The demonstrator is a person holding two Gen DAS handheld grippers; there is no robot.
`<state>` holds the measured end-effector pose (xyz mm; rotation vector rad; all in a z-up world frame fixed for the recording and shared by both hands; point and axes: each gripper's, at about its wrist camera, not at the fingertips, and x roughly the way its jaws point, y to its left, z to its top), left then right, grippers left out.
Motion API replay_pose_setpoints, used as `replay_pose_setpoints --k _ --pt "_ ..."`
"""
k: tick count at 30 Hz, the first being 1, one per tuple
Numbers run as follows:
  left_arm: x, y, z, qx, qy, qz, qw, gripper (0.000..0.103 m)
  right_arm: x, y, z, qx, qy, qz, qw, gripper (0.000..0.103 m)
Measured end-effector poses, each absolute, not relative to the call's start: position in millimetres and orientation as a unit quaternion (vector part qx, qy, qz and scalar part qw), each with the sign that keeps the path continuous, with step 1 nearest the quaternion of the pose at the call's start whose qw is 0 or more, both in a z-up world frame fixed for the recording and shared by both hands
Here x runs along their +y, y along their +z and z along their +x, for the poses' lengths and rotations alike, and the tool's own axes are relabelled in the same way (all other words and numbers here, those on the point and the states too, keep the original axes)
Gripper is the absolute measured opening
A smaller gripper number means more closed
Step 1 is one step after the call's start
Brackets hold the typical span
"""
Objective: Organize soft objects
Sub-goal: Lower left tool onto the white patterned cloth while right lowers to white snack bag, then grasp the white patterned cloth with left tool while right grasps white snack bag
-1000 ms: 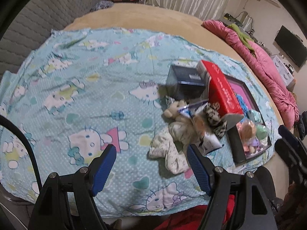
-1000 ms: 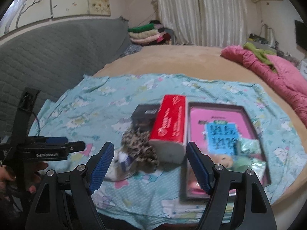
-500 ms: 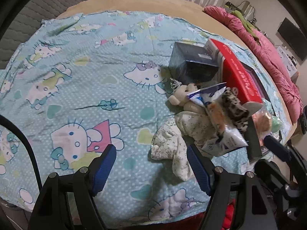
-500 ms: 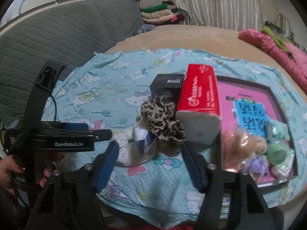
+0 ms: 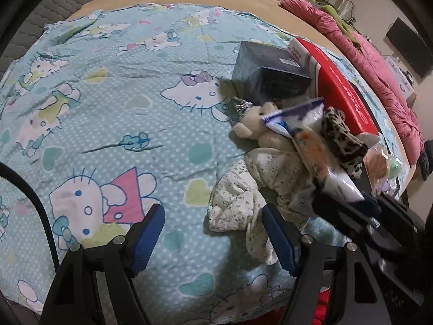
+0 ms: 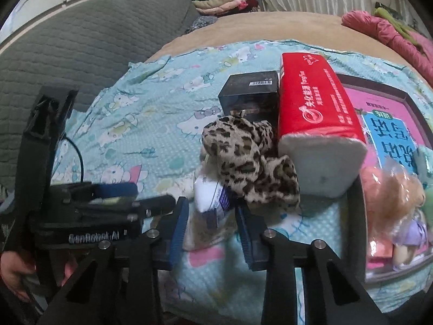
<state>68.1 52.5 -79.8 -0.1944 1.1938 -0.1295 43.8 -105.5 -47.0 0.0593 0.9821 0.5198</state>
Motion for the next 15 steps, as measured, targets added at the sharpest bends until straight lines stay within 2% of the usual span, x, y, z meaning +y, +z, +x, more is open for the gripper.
replay_pose_setpoints --k 6,7,11,13,14,15 --pt "46 -86 76 0.566 -0.067 -0.090 0.817 0.068 -109 -48 55 0.452 0.260 0.028 0.853 0.028" --pt "44 -87 78 0.567 -0.067 -0.091 0.816 0.064 -112 -47 55 0.450 0.262 0.031 0.853 0.027" --pt "30 -88 87 0.572 -0.079 -0.084 0.812 0.044 -122 -41 56 0.444 0.270 0.048 0.853 0.026" --pt "16 -92 91 0.578 -0.084 -0.065 0.809 0.037 -125 -38 55 0.441 0.273 0.053 0.853 0.025" --pt "10 -94 92 0.578 -0.086 -0.057 0.810 0.026 -125 -37 54 0.441 0.276 0.056 0.852 0.025" --pt "5 -95 93 0.577 -0.090 -0.052 0.810 0.021 -127 -35 53 0.440 0.279 0.059 0.851 0.025"
